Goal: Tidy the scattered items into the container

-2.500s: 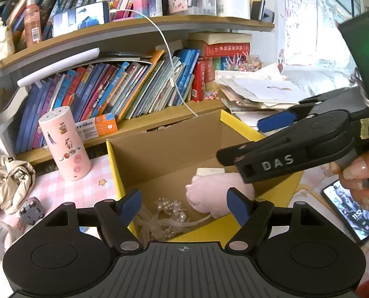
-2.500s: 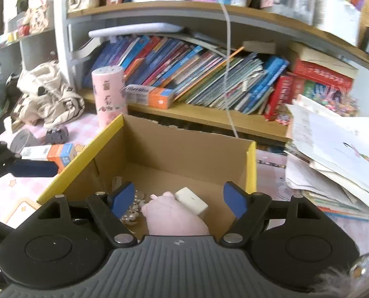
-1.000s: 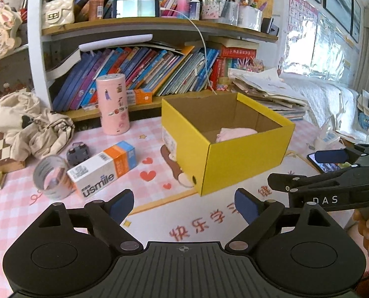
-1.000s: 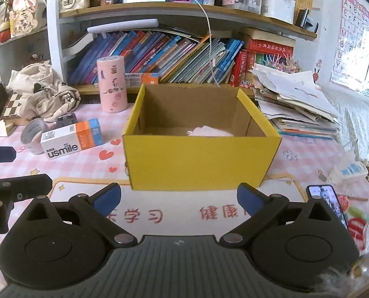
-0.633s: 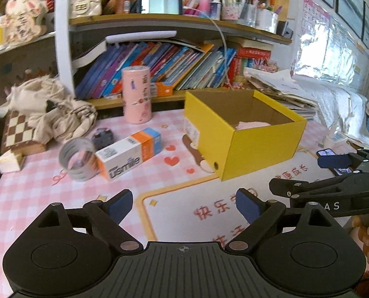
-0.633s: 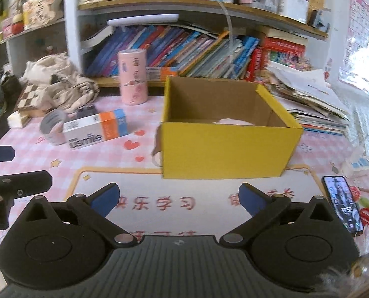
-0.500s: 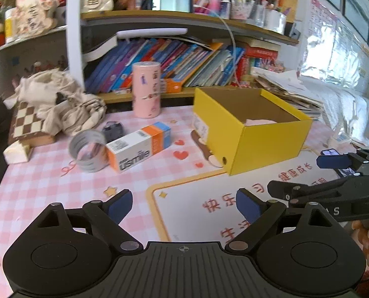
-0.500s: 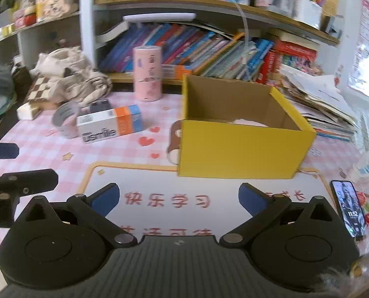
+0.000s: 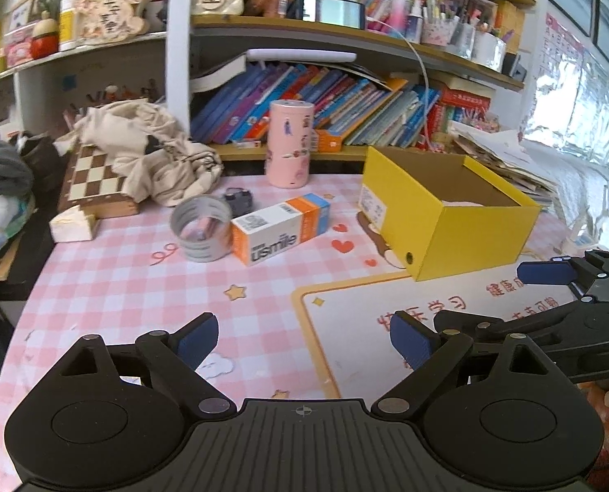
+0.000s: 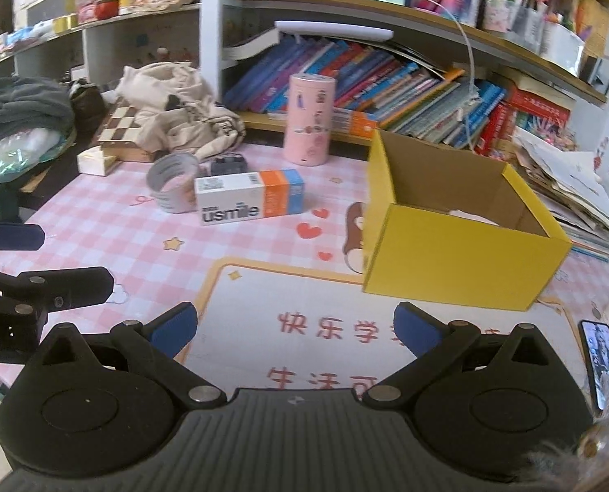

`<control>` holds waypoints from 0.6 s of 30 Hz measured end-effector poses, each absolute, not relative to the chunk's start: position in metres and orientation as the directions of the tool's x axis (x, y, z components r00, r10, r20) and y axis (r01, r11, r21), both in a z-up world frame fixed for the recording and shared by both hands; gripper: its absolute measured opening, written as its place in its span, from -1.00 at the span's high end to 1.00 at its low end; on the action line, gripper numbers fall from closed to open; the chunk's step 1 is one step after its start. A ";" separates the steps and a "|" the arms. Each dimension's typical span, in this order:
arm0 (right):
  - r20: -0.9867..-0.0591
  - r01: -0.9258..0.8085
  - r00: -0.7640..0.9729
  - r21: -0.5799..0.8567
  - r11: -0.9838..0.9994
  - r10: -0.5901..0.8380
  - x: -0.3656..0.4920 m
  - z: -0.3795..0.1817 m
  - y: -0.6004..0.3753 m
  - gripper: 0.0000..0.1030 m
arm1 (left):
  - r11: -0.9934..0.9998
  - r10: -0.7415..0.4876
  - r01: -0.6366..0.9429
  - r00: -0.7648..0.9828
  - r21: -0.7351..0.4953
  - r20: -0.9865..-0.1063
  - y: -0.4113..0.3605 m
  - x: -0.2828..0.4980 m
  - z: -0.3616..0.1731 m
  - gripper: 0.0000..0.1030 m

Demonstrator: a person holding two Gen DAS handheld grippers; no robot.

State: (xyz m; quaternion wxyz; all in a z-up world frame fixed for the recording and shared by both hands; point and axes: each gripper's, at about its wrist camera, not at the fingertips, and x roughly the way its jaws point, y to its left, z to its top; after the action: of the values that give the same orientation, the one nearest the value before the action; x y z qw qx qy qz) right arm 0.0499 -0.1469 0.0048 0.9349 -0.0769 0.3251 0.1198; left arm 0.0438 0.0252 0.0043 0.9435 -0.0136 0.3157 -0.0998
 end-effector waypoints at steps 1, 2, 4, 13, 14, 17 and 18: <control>-0.626 -0.281 0.759 -0.066 0.957 0.180 0.049 0.005 -0.144 -1.00 | 0.981 -0.191 0.171 0.783 -0.089 -0.593 0.029 0.042 0.005 -0.81; -0.625 -0.288 0.758 -0.066 0.955 0.185 0.049 0.005 -0.141 -1.00 | 0.982 -0.186 0.165 0.784 -0.090 -0.592 0.031 0.041 0.005 -0.81; -0.623 -0.305 0.756 -0.069 0.950 0.198 0.047 0.006 -0.134 -1.00 | 0.984 -0.176 0.151 0.786 -0.092 -0.593 0.037 0.038 0.004 -0.81; -0.630 -0.336 0.746 -0.079 0.939 0.214 0.047 0.006 -0.122 -1.00 | 0.987 -0.160 0.120 0.793 -0.107 -0.588 0.046 0.036 0.004 -0.81; -0.631 -0.338 0.745 -0.079 0.938 0.215 0.048 0.006 -0.122 -1.00 | 0.987 -0.158 0.115 0.793 -0.110 -0.588 0.047 0.037 0.004 -0.81; -0.640 -0.348 0.736 -0.080 0.934 0.220 0.053 0.004 -0.121 -1.00 | 0.988 -0.152 0.100 0.789 -0.120 -0.595 0.049 0.042 0.001 -0.81; -0.642 -0.351 0.734 -0.079 0.933 0.222 0.055 0.003 -0.120 -1.00 | 0.988 -0.150 0.095 0.787 -0.122 -0.598 0.049 0.044 0.000 -0.81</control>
State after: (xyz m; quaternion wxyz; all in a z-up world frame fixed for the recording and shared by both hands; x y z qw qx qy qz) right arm 0.0552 -0.1204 0.0031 0.9259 -0.0980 0.3305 0.1548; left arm 0.0439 0.0491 0.0002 0.9444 -0.0428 0.3195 -0.0648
